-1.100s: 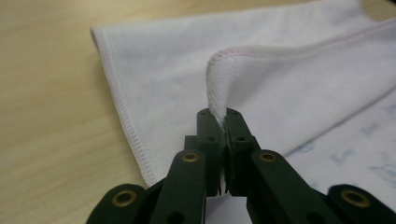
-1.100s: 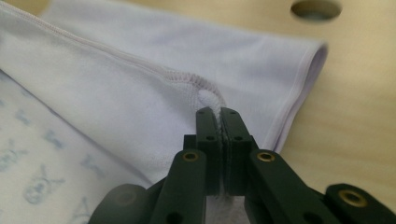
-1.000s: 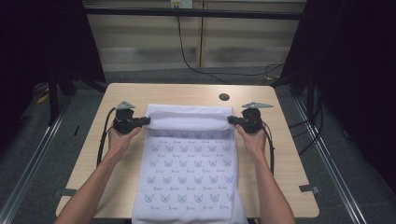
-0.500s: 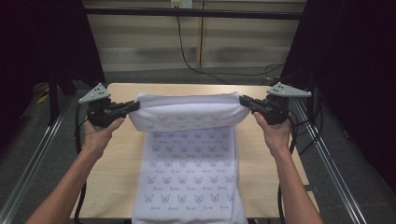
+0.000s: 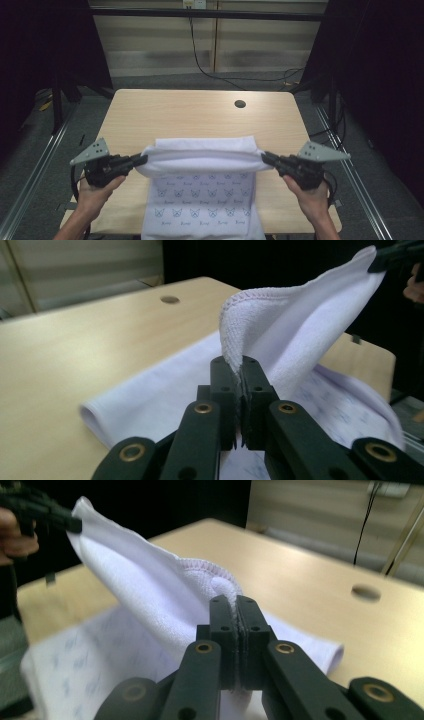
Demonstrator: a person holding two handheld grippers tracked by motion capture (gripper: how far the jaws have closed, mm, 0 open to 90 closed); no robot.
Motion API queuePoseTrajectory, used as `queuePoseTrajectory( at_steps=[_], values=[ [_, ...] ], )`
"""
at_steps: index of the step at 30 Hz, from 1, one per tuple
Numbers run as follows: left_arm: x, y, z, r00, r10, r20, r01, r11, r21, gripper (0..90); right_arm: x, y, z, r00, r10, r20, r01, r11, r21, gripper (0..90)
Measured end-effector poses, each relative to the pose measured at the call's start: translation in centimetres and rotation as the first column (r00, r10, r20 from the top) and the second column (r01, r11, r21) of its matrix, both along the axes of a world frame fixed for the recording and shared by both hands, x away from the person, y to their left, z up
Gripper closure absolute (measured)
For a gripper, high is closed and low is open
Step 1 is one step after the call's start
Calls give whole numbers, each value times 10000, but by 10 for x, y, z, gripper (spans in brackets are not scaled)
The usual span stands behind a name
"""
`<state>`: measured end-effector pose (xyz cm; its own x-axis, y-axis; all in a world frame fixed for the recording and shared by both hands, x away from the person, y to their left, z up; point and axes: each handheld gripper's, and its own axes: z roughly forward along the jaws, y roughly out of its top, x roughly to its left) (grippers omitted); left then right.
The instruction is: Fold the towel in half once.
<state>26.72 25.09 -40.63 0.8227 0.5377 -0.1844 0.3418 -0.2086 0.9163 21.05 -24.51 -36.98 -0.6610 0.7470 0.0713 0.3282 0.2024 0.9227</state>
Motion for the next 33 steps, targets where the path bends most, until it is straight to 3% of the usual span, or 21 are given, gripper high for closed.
queuePoseTrajectory(
  at_steps=[1,2,3,4,5,8,12,14,15,16,18,20,22,25,26,27,28,31,32,33],
  values=[
    [-5,-1,-10,9999,-28,-160,30,9999,117,867,-13,0,-18,9991,138,-391,-141,9999,-79,876],
    [-9,-2,-20,9990,-149,-410,157,9997,189,867,-13,0,-18,9991,138,-391,-141,9999,-79,876],
    [-12,-3,-30,9980,-155,-611,178,9992,367,866,-19,0,-29,9980,129,-622,-129,9999,-10,875],
    [-15,-4,-39,9961,-212,-854,263,9979,591,862,-28,1,-51,9934,276,-1117,-301,9993,-216,871],
    [-18,-5,-45,9952,-315,-924,377,9971,660,862,-28,1,-51,9934,276,-1117,-301,9993,-216,871],
    [-28,-6,-63,9889,-602,-1361,736,9927,958,856,-40,0,-77,9833,346,-1786,-390,9990,-208,859],
    [-44,-5,-71,9815,-1075,-1583,1274,9845,1209,844,-60,-5,-93,9751,533,-2155,-521,9986,111,813],
    [-51,-5,-73,9762,-1316,-1721,1540,9803,1239,789,-70,-5,-98,9700,614,-2353,-615,9981,66,752],
    [-52,-4,-72,9780,-1386,-1557,1591,9790,1277,751,-74,-6,-100,9680,550,-2448,-570,9984,-11,734],
    [-53,-2,-69,9805,-1341,-1439,1536,9791,1335,749,-78,-7,-103,9647,683,-2542,-689,9976,64,732],
    [-53,3,-64,9789,-1528,-1358,1624,9847,626,726,-84,-9,-104,9645,639,-2563,-624,9980,139,695],
    [-48,6,-59,9846,-1265,-1207,1342,9893,574,677,-86,-12,-102,9652,682,-2526,-633,9976,275,694],
    [-36,7,-57,9870,-1076,-1196,1151,9917,568,661,-77,-15,-98,9707,479,-2356,-430,9987,259,648],
    [-9,0,-59,9895,-710,-1262,826,9927,884,661,-64,-15,-94,9743,304,-2230,-278,9995,149,636],
    [1,-4,-60,9906,-533,-1256,671,9918,1088,660,-56,-14,-92,9757,274,-2172,-266,9996,67,634],
    [11,-7,-62,9885,-507,-1425,673,9912,1138,664,-37,-11,-90,9766,282,-2132,-308,9995,-90,654],
    [20,-10,-63,9884,-368,-1471,543,9917,1164,664,-37,-11,-90,9766,282,-2132,-308,9995,-90,654],
    [46,-22,-69,9848,-212,-1721,469,9881,1466,654,-6,-5,-90,9745,409,-2204,-458,9988,-172,657],
    [54,-25,-72,9849,-23,-1729,294,9876,1544,654,16,-1,-94,9727,477,-2272,-543,9983,-228,660],
    [60,-27,-74,9829,0,-1842,304,9863,1621,654,16,-1,-94,9727,477,-2272,-543,9983,-228,660]
  ],
)
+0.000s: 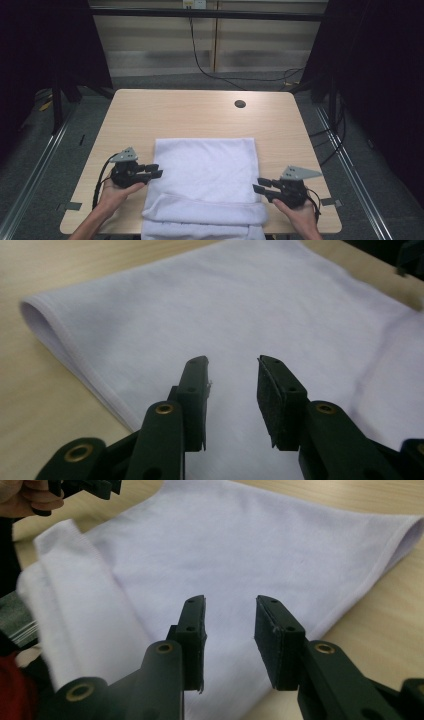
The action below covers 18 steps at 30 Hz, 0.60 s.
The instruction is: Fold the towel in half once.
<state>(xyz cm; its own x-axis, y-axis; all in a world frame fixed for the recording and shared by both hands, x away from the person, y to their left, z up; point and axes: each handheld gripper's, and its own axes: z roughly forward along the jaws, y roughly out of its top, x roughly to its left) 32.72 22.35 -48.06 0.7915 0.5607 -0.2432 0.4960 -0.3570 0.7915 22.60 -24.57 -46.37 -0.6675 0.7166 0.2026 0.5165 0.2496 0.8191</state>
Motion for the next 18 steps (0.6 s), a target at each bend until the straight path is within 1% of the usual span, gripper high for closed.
queuePoseTrajectory(
  at_steps=[1,2,3,4,6,7,8,9,10,11,12,13,14,16,18],
  values=[
    [9,-3,-5,9998,99,-157,-98,9999,66,653,21,6,-6,9998,-16,-220,13,9999,-126,660],
    [14,-5,-8,9995,309,-18,-308,9994,123,653,21,6,-6,9998,-16,-220,13,9999,-126,660],
    [18,-7,-12,9992,391,-121,-387,9989,276,657,31,10,-10,9995,35,-319,-42,9998,-213,660],
    [21,-9,-16,9991,365,-229,-354,9983,466,657,40,13,-13,9992,-5,-400,-13,9990,-437,660],
    [26,-11,-24,9987,468,-194,-448,9944,952,657,54,19,-21,9978,-24,-669,-16,9982,-598,657],
    [28,-10,-27,9987,438,-264,-418,9965,727,661,60,22,-25,9974,-109,-719,51,9967,-808,657],
    [29,-8,-27,9981,506,-353,-483,9969,624,663,64,23,-29,9966,-167,-804,89,9953,-962,657],
    [28,-8,-27,9981,497,-351,-473,9967,666,666,67,23,-33,9947,-242,-997,140,9948,-1012,656],
    [25,-9,-26,9988,432,-213,-413,9959,805,664,68,22,-36,9939,-294,-1063,174,9935,-1121,654],
    [22,-9,-27,9991,420,-108,-410,9956,848,664,67,21,-38,9931,-321,-1129,181,9922,-1233,653],
    [20,-8,-27,9992,392,-65,-385,9956,850,662,65,21,-39,9924,-325,-1184,187,9931,-1156,651],
    [16,-7,-27,9993,322,-173,-307,9962,810,663,62,20,-39,9923,-309,-1199,170,9932,-1153,652],
    [14,-6,-26,9995,264,-194,-247,9961,847,664,58,19,-38,9919,-276,-1242,123,9924,-1223,652],
    [6,-4,-25,9999,97,-121,-85,9953,960,669,49,19,-38,9921,-195,-1241,40,9923,-1235,654],
    [-4,-3,-25,9999,18,-144,-4,9952,975,670,39,17,-38,9911,-90,-1327,-55,9941,-1086,657]
  ],
)
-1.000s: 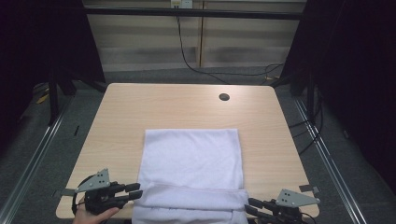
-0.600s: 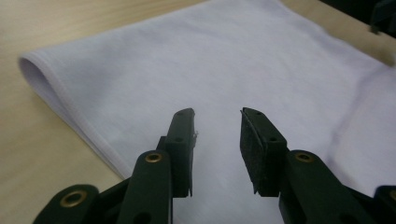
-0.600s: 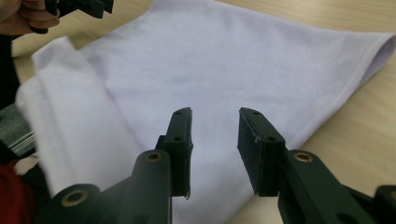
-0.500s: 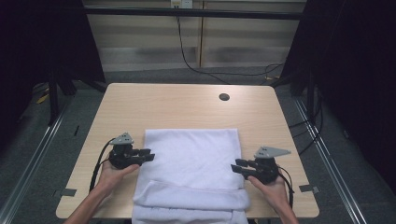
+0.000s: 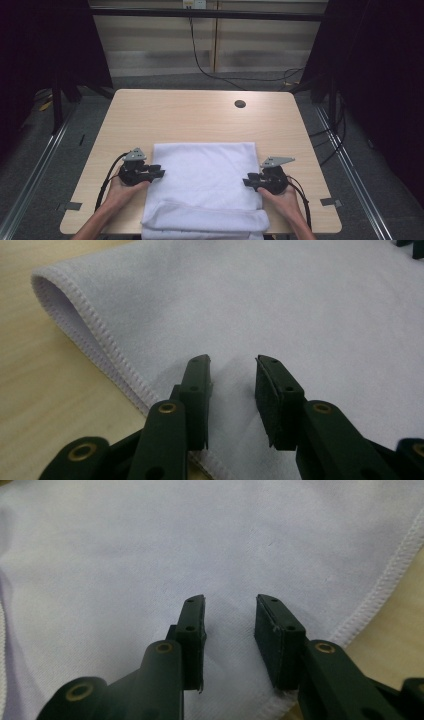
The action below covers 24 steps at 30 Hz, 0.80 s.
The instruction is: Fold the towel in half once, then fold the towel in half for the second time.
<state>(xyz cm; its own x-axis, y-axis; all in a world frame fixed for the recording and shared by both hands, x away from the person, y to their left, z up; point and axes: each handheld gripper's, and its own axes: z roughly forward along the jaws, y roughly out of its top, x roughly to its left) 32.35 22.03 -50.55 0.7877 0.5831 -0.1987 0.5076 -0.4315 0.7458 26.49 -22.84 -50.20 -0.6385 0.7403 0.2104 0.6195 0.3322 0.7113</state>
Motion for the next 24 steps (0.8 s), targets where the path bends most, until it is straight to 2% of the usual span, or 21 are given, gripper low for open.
queuePoseTrajectory(
  at_steps=[2,6,9,11,13,15,16,18,20,24],
  values=[
    [-11,0,1,9997,-214,90,213,9997,140,669,-12,0,1,9998,178,38,-177,9998,-98,658],
    [-33,2,2,9988,-491,5,490,9986,194,669,-36,-1,2,9996,279,-29,-280,9995,-120,667],
    [-45,5,3,9980,-603,-179,604,9982,54,671,-49,-3,1,9995,296,-70,-296,9996,33,668],
    [-51,6,3,9972,-656,-366,656,9978,-18,671,-58,-2,2,9995,316,-44,-316,9995,-8,668],
    [-58,6,4,9964,-785,-310,788,9969,80,670,-66,-1,3,9991,427,-14,-427,9990,-138,669],
    [-62,5,6,9958,-754,-519,758,9971,63,666,-74,0,4,9994,345,-80,-347,9992,-220,669],
    [-63,4,6,9953,-841,-476,847,9963,110,647,-77,2,5,9993,366,-105,-369,9990,-271,662],
    [-61,5,8,9951,-872,-458,874,9962,31,624,-79,3,7,9984,560,-77,-563,9978,-343,641],
    [-53,7,13,9975,-667,-246,663,9977,-169,613,-74,1,11,9990,409,171,-406,9991,-138,614],
    [-28,13,22,9998,-212,-49,209,9986,-490,581,-49,-9,23,9985,-80,540,70,9998,186,562]
  ],
)
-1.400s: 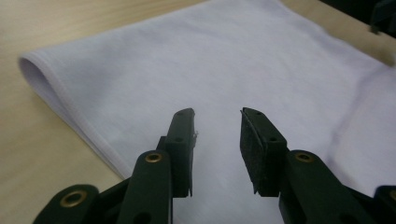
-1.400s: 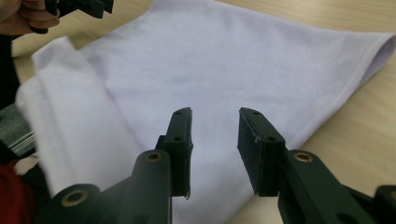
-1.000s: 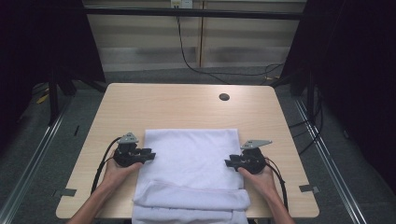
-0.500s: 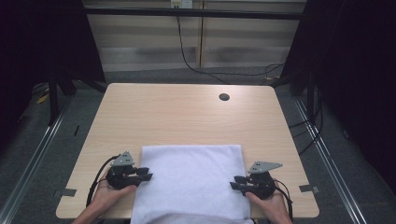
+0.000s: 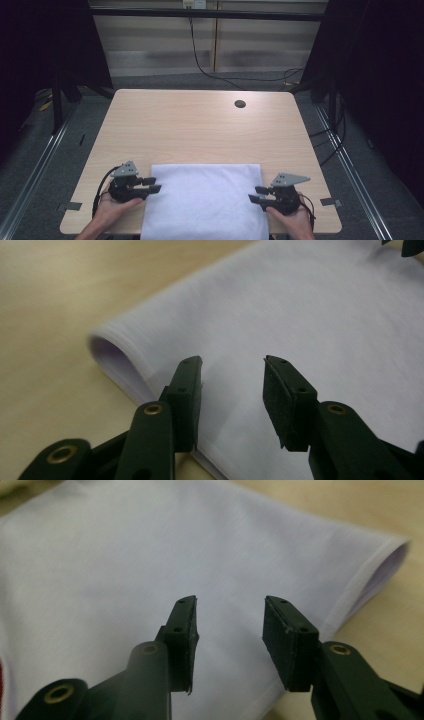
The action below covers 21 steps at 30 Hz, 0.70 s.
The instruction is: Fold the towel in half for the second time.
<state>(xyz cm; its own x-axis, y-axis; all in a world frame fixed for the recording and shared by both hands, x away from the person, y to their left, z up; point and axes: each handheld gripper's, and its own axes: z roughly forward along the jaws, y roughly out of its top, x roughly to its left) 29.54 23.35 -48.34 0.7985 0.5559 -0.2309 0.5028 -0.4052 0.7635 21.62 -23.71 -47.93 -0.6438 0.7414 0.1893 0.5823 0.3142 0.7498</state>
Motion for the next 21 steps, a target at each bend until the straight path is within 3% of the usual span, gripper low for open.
queuePoseTrajectory(
  at_steps=[2,3,4,6,7,8,11,12,15,21],
  values=[
    [15,2,2,9988,400,295,-402,9992,75,567,17,-5,5,9992,-270,311,269,9996,16,539],
    [22,2,3,9987,439,264,-440,9990,0,559,26,-7,6,9987,-391,335,389,9992,47,530],
    [29,3,3,9979,554,335,-554,9985,-18,542,43,-12,6,9975,-613,355,608,9980,146,507],
    [42,1,3,9973,681,285,-684,9976,85,522,51,-14,6,9972,-680,304,676,9976,121,500],
    [46,2,2,9959,849,320,-843,9962,-200,512,58,-16,4,9963,-793,328,791,9968,72,489],
    [51,2,0,9951,968,208,-963,9951,-216,503,65,-17,3,9955,-902,294,902,9959,18,470],
    [62,1,-6,9942,1063,145,-1066,9940,255,432,87,-21,-6,9932,-1142,218,1142,9935,23,440],
    [64,1,-8,9928,1191,108,-1193,9927,149,432,87,-21,-6,9932,-1142,218,1142,9935,23,440],
    [65,0,-13,9941,1083,-17,-1081,9931,465,388,97,-25,-17,9895,-1443,32,1443,9895,48,408],
    [63,-4,-17,9943,1052,-191,-1044,9937,396,376,100,-23,-27,9912,-1266,-377,1260,9919,-165,398]
  ],
)
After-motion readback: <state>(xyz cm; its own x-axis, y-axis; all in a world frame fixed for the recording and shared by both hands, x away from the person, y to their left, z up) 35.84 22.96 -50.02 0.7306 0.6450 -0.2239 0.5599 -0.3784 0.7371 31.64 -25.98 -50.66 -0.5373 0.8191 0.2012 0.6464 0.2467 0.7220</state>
